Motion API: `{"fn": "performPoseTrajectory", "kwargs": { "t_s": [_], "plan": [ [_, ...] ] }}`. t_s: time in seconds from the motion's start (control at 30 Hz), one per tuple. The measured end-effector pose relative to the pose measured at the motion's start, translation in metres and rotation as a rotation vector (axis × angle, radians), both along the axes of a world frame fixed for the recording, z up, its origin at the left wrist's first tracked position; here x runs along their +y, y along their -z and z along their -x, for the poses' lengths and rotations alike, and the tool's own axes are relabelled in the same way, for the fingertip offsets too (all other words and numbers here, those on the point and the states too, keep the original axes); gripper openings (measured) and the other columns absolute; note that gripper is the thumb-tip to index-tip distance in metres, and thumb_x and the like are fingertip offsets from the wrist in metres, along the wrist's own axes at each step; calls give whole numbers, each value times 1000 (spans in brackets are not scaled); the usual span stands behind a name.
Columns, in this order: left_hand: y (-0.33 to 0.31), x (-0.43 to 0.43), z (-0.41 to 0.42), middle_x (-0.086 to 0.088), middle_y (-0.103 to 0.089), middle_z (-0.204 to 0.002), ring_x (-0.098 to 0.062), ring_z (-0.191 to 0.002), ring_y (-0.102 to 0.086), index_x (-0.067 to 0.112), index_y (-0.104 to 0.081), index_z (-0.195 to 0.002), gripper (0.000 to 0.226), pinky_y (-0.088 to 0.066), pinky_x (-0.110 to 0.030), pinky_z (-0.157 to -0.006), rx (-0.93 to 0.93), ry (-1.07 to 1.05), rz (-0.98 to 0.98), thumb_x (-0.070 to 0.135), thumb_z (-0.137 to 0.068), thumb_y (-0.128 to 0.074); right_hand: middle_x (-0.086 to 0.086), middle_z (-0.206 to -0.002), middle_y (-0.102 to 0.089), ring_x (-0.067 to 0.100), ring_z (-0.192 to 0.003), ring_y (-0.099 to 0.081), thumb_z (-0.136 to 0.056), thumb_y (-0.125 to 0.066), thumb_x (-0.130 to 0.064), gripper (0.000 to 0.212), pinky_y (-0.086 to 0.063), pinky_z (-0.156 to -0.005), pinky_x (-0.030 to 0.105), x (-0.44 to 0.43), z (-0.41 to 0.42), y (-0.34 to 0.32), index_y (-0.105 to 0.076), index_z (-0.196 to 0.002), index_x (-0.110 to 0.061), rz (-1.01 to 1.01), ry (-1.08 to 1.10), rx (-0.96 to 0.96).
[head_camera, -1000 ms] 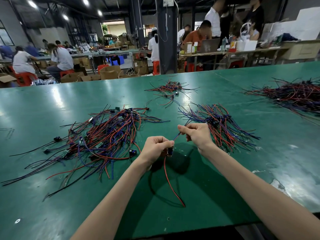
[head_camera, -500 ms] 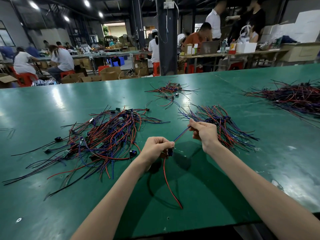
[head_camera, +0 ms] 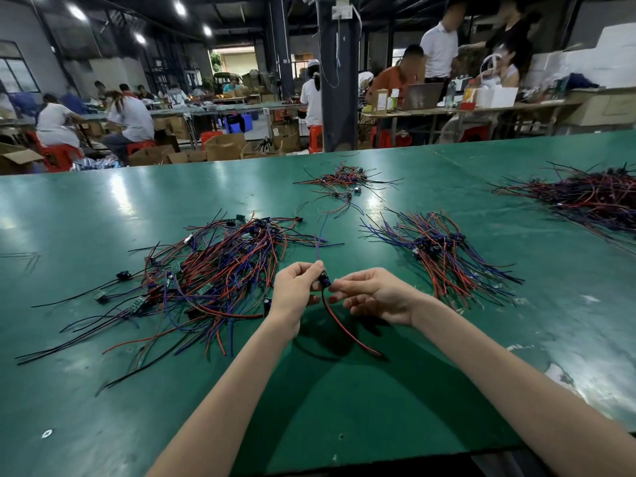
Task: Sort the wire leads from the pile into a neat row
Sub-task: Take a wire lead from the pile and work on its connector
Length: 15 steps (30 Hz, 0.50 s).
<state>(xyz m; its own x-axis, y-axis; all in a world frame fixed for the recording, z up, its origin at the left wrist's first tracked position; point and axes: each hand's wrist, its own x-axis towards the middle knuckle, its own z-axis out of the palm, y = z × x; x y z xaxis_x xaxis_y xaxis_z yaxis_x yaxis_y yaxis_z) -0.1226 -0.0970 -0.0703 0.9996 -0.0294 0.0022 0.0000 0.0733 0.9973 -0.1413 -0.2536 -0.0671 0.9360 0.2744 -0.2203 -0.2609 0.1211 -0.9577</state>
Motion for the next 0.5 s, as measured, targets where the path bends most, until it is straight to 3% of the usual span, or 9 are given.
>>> {"fn": "performPoseTrajectory", "kwargs": {
  "t_s": [0.2,0.5],
  "plan": [
    [3,-1,-3,2,-58,-67,-10,-60,-52,14,-58,-77,16,-48,-24,-53,-21,-9,63,20,-91,-63,1,-59,-63,7,-48,-56,-84,-69,-11,11,-45,-46,16,11,5,4,-65,-75,-6,69,-36,-47],
    [5,-4,0,5,-57,-63,0,-50,-52,16,-59,-75,16,-41,-16,-41,-52,-10,13,22,-89,-65,1,-58,-64,7,-48,-55,-85,-67,-10,11,-43,-44,16,15,7,4,-64,-76,-6,45,-9,-79]
  ]
}}
